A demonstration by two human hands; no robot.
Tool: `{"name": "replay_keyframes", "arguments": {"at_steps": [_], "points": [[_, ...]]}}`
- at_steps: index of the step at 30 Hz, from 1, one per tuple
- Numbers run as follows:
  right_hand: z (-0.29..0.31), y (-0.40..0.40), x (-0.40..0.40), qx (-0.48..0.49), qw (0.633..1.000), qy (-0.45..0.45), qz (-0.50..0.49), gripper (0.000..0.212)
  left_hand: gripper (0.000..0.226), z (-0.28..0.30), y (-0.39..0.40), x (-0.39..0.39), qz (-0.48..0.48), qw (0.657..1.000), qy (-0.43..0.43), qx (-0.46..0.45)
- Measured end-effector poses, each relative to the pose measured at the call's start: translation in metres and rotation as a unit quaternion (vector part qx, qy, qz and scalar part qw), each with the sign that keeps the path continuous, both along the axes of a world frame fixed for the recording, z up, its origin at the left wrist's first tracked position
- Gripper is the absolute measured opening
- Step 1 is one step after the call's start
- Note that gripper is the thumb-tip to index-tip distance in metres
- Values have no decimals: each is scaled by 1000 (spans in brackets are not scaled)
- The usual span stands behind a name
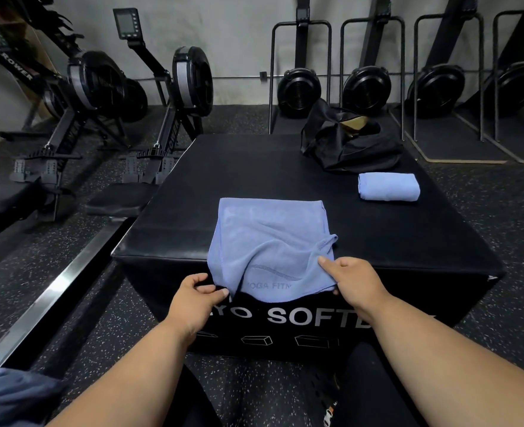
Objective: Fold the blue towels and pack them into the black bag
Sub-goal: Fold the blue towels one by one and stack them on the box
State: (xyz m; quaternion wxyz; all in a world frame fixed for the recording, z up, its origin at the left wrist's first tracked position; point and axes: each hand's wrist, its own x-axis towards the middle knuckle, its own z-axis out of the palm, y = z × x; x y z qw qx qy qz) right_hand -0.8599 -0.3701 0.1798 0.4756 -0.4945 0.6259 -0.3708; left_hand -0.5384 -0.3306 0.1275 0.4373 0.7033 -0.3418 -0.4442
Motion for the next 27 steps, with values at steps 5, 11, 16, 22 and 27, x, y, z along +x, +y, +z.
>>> {"name": "replay_keyframes", "arguments": {"at_steps": [5, 11, 16, 22, 27], "points": [[1, 0, 1, -13, 1000, -16, -4, 46, 81, -17, -6, -1, 16, 1000, -19, -9], [0, -4, 1, -10, 999, -31, 5, 44, 82, -25, -1, -19, -62, 993, -102, 8], [-4, -10, 0, -14, 999, -43, 4, 43, 80, -25, -2, -21, -83, 984, -160, -16], [-6, -17, -2, -15, 998, -58, -10, 46, 48, -19, -2, -27, -23, 983, -177, -52], [-8, -16, -8, -20, 999, -47, -12, 47, 39, -8, 1, -25, 55, 991, -84, -84]]}}
